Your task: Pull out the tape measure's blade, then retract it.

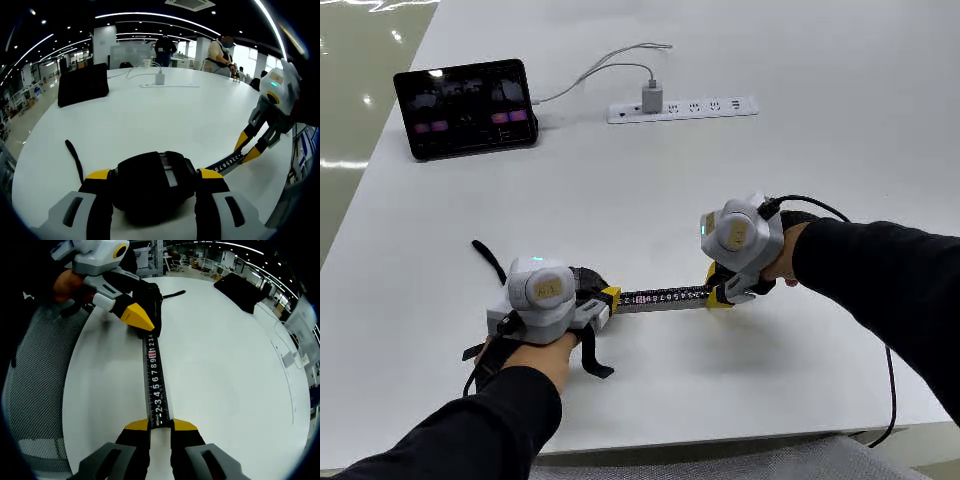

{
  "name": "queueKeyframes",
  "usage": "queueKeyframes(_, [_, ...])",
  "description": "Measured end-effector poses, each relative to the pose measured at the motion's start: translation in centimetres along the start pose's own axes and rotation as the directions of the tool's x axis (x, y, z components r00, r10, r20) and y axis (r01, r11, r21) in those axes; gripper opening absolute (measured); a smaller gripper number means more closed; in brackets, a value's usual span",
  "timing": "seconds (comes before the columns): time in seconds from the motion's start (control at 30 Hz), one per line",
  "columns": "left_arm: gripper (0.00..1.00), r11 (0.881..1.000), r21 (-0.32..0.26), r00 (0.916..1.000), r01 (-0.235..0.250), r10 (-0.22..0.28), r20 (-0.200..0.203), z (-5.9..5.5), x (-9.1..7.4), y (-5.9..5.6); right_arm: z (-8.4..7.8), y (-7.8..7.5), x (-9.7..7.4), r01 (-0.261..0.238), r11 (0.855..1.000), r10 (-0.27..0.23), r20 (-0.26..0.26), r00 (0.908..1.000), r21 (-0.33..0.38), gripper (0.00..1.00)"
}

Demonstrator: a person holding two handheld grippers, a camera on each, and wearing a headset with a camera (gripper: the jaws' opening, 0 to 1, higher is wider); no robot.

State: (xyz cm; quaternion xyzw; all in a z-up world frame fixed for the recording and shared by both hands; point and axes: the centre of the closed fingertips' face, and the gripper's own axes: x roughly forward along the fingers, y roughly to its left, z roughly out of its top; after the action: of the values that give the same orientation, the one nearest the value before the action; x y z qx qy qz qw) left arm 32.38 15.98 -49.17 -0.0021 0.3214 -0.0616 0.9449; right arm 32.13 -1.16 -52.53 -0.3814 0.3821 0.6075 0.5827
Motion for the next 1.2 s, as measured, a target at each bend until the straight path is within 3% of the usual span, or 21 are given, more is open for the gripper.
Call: queueKeyframes(1.2, [0.62, 1.000, -0.005, 1.0000, 0.006, -0.006, -0.003, 0.0, 0.0, 0.0, 1.8, 0.1, 0.8, -0.002, 1.000, 0.002, 0.040, 0.9992, 0.012, 0.12])
